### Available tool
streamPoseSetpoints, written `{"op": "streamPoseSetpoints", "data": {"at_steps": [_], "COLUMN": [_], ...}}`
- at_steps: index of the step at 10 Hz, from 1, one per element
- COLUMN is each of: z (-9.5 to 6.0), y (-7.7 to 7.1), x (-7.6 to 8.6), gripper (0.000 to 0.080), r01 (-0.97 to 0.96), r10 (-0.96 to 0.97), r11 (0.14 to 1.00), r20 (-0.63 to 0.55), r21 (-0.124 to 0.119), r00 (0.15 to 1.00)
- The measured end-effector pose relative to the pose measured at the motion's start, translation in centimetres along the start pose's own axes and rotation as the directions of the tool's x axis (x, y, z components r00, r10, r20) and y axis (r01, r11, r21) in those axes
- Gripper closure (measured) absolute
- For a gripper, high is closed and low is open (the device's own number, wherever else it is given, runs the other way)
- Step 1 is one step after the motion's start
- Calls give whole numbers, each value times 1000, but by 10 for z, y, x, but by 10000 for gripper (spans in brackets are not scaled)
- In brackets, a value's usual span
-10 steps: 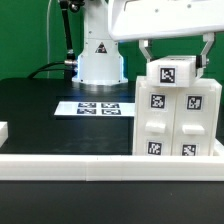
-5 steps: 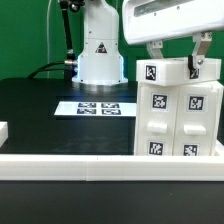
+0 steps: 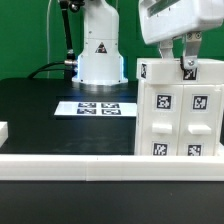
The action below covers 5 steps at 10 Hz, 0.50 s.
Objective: Assemble cabinet
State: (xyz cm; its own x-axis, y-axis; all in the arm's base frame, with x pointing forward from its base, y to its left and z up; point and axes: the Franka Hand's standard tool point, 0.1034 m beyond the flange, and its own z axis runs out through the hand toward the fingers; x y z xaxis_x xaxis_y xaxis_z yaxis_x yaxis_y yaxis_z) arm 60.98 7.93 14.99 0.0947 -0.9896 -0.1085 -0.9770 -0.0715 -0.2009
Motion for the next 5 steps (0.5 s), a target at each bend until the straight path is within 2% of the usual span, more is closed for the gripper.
{"op": "streamPoseSetpoints", "data": {"at_steps": [3,5], "z": [0,-3], "y": [-2,-3], "x": [0,0], "gripper": [236,236], "r01": [-271,-484], "r10": [271,484], "r11": [962,875], "r20": [19,24], "r21": [6,12], "r00": [962,875]}}
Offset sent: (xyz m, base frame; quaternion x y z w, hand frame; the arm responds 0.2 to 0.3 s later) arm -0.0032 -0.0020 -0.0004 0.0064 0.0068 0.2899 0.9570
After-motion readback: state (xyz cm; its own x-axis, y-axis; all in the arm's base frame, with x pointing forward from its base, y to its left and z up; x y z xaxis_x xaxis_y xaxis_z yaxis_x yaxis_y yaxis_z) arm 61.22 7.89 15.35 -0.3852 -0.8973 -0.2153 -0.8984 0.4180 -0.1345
